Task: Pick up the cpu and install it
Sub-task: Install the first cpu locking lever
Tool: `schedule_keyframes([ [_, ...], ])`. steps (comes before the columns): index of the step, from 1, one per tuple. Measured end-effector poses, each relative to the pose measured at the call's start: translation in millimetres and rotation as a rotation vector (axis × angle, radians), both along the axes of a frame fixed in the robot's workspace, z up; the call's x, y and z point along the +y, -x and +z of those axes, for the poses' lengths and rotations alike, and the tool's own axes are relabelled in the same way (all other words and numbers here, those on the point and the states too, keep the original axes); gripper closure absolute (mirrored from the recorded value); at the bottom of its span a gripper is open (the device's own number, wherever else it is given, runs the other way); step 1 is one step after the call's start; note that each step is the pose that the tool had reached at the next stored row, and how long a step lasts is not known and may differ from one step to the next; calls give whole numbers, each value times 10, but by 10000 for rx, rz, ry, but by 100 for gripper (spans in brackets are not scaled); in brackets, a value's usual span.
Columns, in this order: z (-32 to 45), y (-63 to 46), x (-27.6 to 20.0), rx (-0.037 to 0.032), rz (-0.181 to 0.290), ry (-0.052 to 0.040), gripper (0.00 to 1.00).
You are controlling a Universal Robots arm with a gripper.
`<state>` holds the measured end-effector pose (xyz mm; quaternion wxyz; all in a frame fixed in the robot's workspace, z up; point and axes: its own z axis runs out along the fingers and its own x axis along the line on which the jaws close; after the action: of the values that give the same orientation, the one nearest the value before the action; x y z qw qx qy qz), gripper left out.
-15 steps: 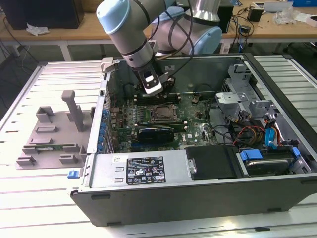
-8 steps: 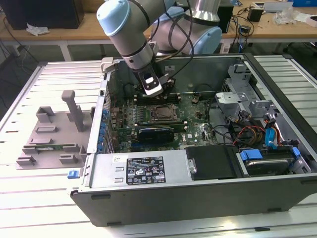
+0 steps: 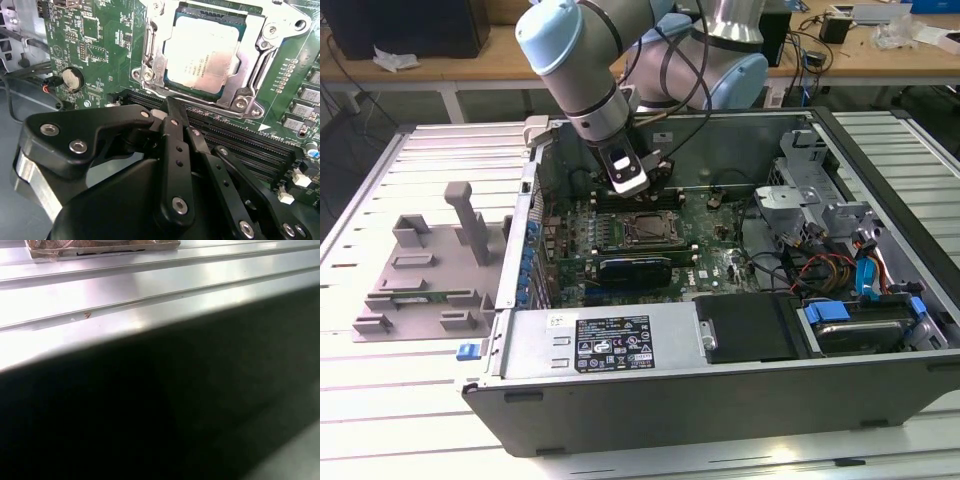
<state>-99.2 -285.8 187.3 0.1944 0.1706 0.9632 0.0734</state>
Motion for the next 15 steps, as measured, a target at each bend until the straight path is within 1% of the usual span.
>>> schedule_keyframes([
  [8, -1, -68, -14, -2, -156, -1, 89],
  [13, 0, -68, -14, 0, -160, 0, 89],
  [14, -1, -69, -14, 12, -159, 0, 89],
  [15, -2, -71, -14, 42, -158, 1, 89],
])
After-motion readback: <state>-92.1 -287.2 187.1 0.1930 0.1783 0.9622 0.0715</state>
